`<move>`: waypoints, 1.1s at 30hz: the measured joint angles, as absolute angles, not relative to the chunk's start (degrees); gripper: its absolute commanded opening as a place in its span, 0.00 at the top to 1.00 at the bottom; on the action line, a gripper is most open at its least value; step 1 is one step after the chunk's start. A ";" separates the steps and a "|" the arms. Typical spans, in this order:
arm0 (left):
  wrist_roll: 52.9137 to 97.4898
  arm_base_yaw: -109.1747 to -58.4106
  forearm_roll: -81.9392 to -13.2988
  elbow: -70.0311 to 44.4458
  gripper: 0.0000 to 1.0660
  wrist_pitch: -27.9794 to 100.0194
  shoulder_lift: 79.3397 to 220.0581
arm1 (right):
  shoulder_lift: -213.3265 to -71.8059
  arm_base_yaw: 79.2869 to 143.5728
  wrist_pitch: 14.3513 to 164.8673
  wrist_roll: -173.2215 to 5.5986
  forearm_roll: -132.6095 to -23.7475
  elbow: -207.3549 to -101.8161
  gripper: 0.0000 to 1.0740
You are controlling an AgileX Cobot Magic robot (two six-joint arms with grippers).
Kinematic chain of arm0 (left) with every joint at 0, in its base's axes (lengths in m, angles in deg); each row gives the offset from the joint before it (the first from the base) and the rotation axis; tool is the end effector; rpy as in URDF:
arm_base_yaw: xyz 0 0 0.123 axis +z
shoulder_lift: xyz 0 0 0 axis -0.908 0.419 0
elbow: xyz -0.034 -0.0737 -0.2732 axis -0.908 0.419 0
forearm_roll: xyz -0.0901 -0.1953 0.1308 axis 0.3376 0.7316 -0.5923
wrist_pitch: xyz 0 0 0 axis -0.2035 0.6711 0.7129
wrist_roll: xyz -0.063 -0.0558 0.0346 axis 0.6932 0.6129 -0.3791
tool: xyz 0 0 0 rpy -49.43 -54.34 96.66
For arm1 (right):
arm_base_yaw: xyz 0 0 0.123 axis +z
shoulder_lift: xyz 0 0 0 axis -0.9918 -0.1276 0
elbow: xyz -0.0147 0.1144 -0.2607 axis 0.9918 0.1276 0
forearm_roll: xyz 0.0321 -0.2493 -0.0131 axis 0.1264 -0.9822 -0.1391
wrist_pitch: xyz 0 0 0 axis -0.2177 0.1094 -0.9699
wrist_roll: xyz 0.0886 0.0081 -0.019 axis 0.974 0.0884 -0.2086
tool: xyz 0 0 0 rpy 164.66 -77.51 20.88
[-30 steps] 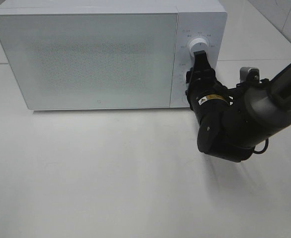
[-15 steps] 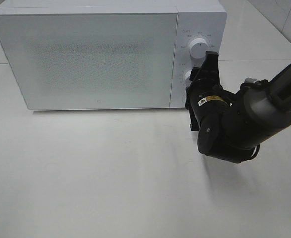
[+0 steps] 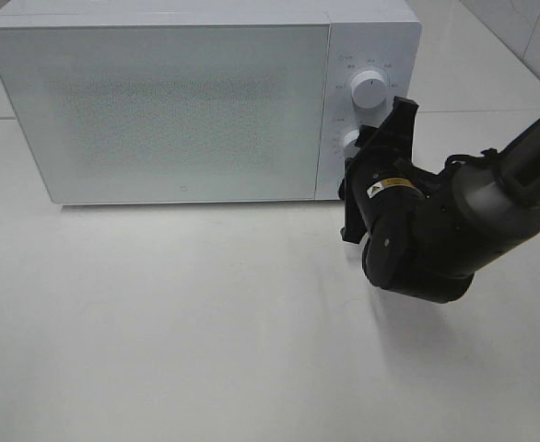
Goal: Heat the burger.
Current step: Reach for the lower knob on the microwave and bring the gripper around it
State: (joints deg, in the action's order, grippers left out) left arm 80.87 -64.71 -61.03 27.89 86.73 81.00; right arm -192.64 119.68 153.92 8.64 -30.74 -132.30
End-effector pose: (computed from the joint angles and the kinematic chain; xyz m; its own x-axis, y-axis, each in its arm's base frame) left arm -0.0081 -0.0017 0.2801 -0.4543 -0.0469 -0.8896 -0.0121 0.9988 -0.0465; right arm 0.3153 0.1599 0.1160 0.1389 0.9614 0.2374 0.0916 -0.2512 0.9636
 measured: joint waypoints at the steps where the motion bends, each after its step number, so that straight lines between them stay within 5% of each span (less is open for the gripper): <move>1: 80.87 -64.71 -61.03 27.89 0.08 86.73 81.00 | -192.64 119.68 153.92 8.81 -30.74 -132.30 0.95; 33: 80.87 -64.71 -61.03 27.89 0.08 86.73 81.00 | -192.64 119.68 153.92 14.31 -31.14 -132.30 0.90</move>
State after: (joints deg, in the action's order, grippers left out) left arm 80.87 -64.71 -61.03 27.89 86.73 81.00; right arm -192.64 119.68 153.92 14.31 -31.14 -132.30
